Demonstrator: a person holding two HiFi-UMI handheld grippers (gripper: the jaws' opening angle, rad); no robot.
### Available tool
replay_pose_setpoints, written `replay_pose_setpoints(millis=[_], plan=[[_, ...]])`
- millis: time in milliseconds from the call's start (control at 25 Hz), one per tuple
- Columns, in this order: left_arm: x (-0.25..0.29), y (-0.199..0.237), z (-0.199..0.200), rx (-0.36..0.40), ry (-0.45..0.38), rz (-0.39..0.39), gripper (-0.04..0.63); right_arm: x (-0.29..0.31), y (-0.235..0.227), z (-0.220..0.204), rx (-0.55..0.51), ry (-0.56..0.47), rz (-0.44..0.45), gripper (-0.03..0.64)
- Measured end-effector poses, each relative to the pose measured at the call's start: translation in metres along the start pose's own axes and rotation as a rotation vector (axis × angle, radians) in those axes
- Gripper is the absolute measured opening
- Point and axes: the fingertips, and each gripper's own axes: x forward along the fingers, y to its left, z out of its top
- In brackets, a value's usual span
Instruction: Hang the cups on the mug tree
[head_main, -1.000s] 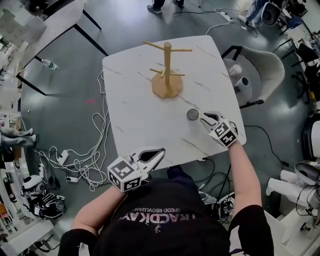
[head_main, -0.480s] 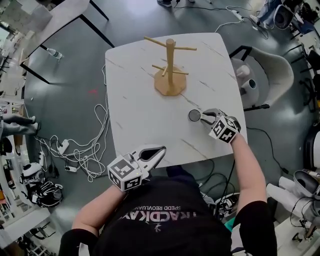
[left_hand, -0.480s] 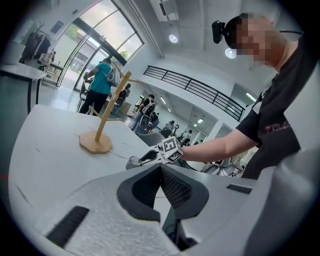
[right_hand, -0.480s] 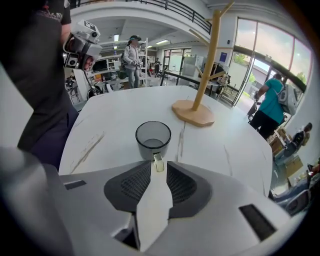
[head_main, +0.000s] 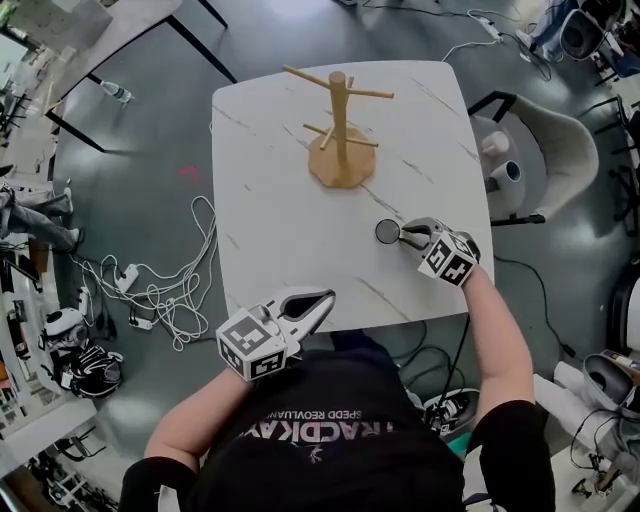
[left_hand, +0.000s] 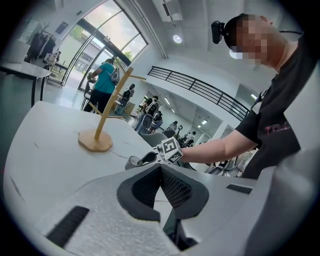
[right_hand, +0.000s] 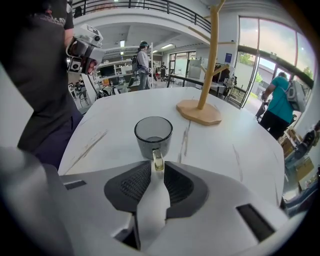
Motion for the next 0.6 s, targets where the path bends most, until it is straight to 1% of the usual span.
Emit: replay_pose_setpoints(millis=[280,320,360,480,600], plan=[[0.008,-0.003,0.0,-0.006,0.001,0.005,-0.003,-0.001,0.003,0.008,0.04,-0.069,0.028,0.081],[0.009,-0.003,0.0,-0.005,0.002,0.005,-0.003,0.0,0.003,0.01,0.045,-0.077,0.03,0.077],[0.01,-0.003,-0.001,-0.003,0.003,0.005,-0.003,0.001,0.002,0.01,0.048,-0.082,0.031,0.055],[0.011,-0.003,-0.001,-0.001,0.005,0.006,-0.003,0.002,0.003,0.011,0.063,-0.098,0.031,0.046],[0.011,-0.003,0.0,-0.002,0.004,0.004,-0.003,-0.002,0.006,0.013,0.128,-0.125,0.033,0.044]])
